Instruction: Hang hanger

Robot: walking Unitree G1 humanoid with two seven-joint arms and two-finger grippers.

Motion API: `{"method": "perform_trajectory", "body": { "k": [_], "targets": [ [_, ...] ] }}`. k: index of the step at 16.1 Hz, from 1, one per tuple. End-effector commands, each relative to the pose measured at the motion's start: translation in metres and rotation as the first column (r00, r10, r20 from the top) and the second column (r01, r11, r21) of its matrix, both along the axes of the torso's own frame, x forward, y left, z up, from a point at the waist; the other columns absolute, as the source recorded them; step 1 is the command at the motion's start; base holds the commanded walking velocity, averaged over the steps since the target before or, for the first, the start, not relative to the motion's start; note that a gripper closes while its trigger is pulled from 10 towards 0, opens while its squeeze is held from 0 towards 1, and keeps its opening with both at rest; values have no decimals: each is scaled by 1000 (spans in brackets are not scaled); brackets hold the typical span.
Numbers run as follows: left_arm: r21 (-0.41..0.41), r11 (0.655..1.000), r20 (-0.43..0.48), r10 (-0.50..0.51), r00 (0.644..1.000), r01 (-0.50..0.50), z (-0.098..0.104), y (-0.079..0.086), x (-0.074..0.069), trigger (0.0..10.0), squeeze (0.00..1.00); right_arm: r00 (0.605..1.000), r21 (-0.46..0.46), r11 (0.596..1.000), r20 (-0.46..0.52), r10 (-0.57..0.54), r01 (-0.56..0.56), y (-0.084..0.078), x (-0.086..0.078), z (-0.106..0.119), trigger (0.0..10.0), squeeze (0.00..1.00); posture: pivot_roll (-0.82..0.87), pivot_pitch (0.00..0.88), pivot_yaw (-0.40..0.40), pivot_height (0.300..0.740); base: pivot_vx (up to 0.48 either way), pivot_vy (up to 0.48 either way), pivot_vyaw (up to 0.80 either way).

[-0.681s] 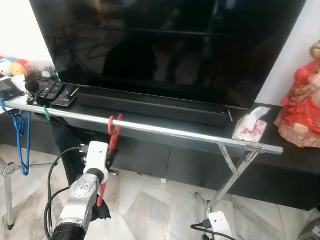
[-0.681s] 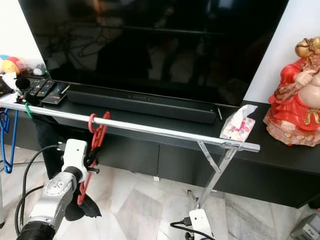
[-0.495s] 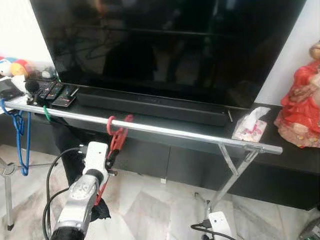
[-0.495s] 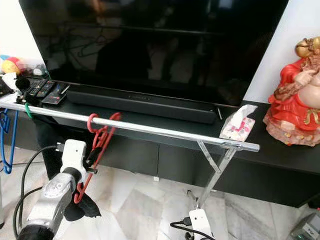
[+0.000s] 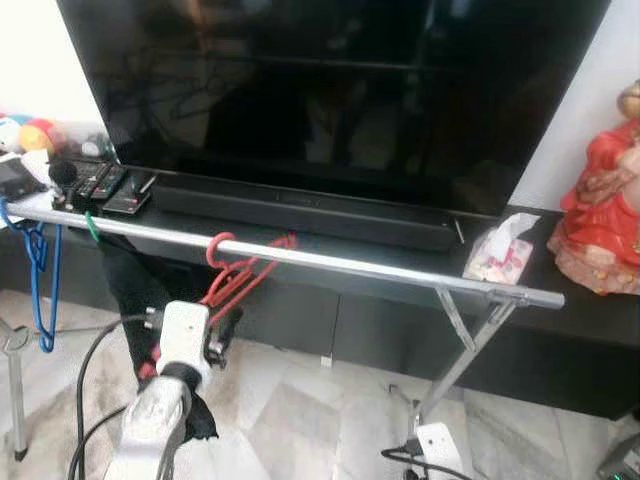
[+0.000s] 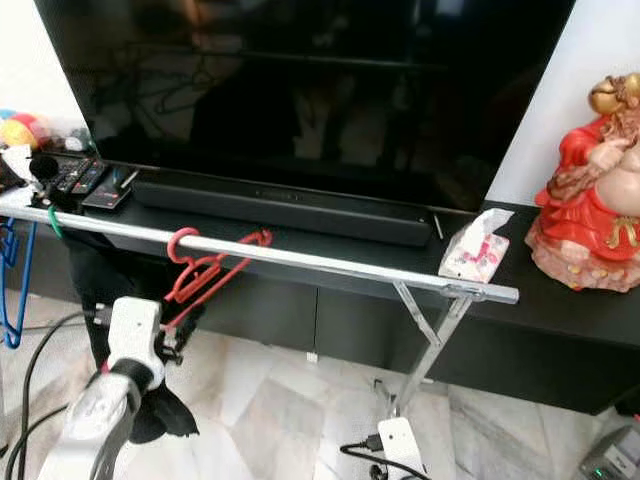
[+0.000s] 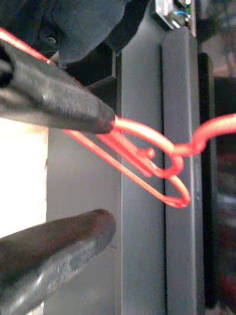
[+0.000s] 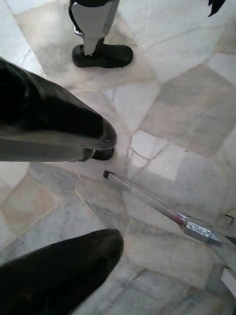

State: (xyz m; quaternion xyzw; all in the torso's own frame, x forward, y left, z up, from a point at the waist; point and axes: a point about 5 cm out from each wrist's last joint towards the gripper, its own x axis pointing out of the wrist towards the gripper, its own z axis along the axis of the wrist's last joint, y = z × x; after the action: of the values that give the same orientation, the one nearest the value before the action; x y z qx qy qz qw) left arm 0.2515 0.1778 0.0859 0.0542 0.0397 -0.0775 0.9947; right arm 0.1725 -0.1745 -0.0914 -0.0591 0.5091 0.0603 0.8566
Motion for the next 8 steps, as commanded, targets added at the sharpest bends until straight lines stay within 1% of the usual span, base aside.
{"method": "perform_trajectory", "body": {
  "k": [1,2,3,4,5,6,8],
  "targets": [
    [1,1000,33,-27,999,27,6,-4,-6,10000,941,1000,0,1000,-4,-1,1,0,0,0,10000,0,22,0,-46,740,0,0,0],
    [0,1000,43,-28,999,28,6,-5,-14,10000,933,1000,0,1000,-4,-1,1,0,0,0,10000,0,24,0,-46,740,0,0,0],
    [3,1000,43,-28,999,28,6,-6,-18,10000,933,1000,0,1000,-4,-1,1,0,0,0,10000,0,24,0,-46,740,0,0,0],
    [24,998,31,-59,998,58,3,-10,-30,10000,890,1000,0,1000,-2,0,0,0,0,0,10000,0,32,0,-47,740,0,0,0],
    [44,995,14,-86,996,85,1,-13,-34,10000,765,1000,0,1000,-1,-1,1,1,0,0,10000,0,36,0,-46,740,0,0,0],
    [48,995,-12,-85,996,85,-4,-13,-36,10000,0,1000,0,1000,1,-5,5,1,0,0,10000,0,35,0,-41,740,0,0,0],
    [67,993,-23,-91,996,92,-9,-11,-33,10000,0,1000,3,1000,3,-9,9,3,0,0,10000,0,31,0,-35,740,0,0,0]
  ]
}}
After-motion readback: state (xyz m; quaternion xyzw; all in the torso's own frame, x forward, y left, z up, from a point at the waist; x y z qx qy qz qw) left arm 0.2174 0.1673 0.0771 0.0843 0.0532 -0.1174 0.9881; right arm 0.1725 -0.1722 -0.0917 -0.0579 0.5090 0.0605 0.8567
